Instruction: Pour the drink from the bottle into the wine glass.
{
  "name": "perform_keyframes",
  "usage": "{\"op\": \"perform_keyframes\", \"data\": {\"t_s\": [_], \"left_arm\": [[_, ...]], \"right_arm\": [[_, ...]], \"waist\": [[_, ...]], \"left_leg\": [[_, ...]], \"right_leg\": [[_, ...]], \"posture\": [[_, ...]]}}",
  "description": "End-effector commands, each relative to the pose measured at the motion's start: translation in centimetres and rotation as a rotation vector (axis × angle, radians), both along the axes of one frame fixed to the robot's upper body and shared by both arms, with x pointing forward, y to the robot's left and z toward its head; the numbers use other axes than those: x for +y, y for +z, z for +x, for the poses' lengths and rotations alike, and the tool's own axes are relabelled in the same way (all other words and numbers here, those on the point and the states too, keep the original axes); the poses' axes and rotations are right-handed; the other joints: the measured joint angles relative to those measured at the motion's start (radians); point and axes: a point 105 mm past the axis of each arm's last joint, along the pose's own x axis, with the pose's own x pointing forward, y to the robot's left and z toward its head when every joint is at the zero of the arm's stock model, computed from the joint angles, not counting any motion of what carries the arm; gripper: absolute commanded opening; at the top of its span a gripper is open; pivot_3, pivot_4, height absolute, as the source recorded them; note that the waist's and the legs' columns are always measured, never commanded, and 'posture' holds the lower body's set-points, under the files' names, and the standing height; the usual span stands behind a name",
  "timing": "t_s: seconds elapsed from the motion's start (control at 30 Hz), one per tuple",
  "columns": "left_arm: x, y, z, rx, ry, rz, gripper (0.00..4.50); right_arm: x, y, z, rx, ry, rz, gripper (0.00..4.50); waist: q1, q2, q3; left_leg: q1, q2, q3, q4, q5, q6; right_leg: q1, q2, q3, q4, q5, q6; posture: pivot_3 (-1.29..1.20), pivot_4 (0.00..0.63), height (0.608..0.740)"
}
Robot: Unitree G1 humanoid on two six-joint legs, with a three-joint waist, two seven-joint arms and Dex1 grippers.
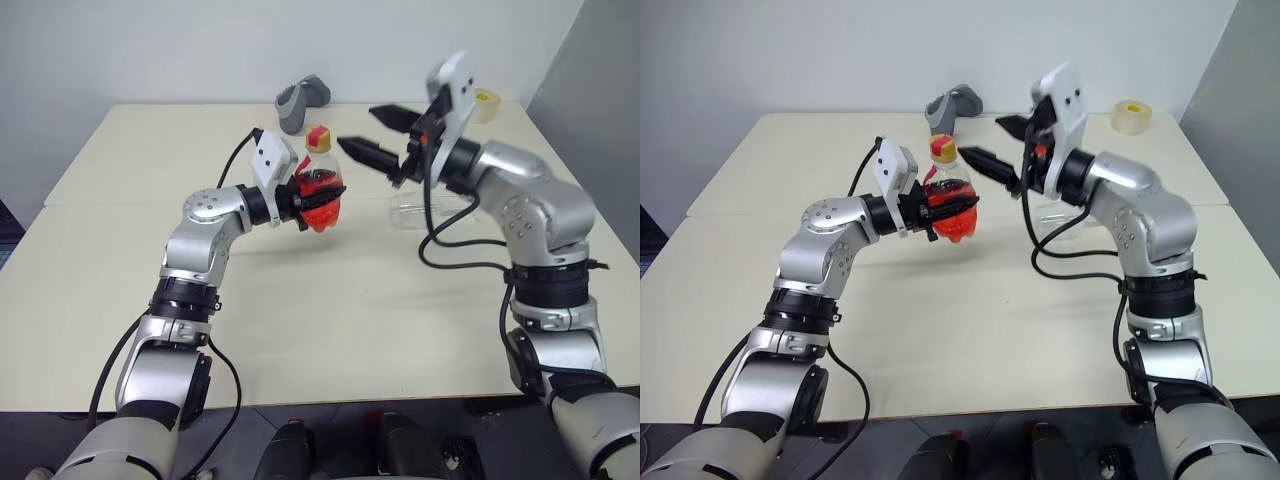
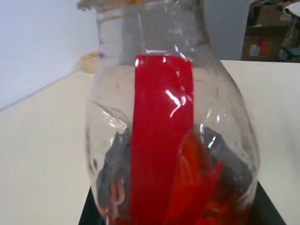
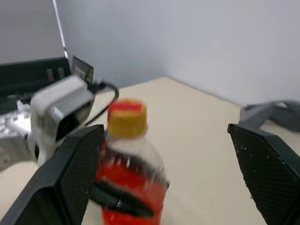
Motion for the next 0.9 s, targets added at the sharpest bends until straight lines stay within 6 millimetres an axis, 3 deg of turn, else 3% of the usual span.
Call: {"op": "perform_keyframes", "data": {"t_s": [0.03, 0.3, 0.9], "left_arm": [[-0.7, 2.0, 0.3, -0.088, -0.019, -0.015, 1.24], [-3.0, 2.5, 0.2, -0.100, -0.090, -0.042, 1.24], [-2.5, 2.0, 0.0, -0.089, -0.083, -0.051, 1.24]], "right_arm": [[0.9, 1.7, -0.9, -0.090, 0.004, 0.004, 4.50], [2.6, 2.6, -0.2, -0.098, -0.002, 0.003, 4.50], [2.1, 4.8, 1.8, -0.080, -0.063, 0.118, 4.50]], "waist": [[0.000, 0.000, 0.000], [-0.002, 0.000, 0.000], [-0.003, 0.000, 0.000]], "left_leg": [[0.000, 0.000, 0.000, 0.000, 0.000, 0.000], [0.000, 0.000, 0.000, 0.000, 0.000, 0.000], [0.000, 0.000, 0.000, 0.000, 0.000, 0.000]], "right_leg": [[0.000, 0.000, 0.000, 0.000, 0.000, 0.000], [0.000, 0.000, 0.000, 0.000, 0.000, 0.000], [-0.001, 0.000, 0.000, 0.001, 0.000, 0.000]], "posture": [[0.00, 0.150, 0.740], [0.00, 0.150, 0.740], [0.00, 0.150, 0.740]]}}
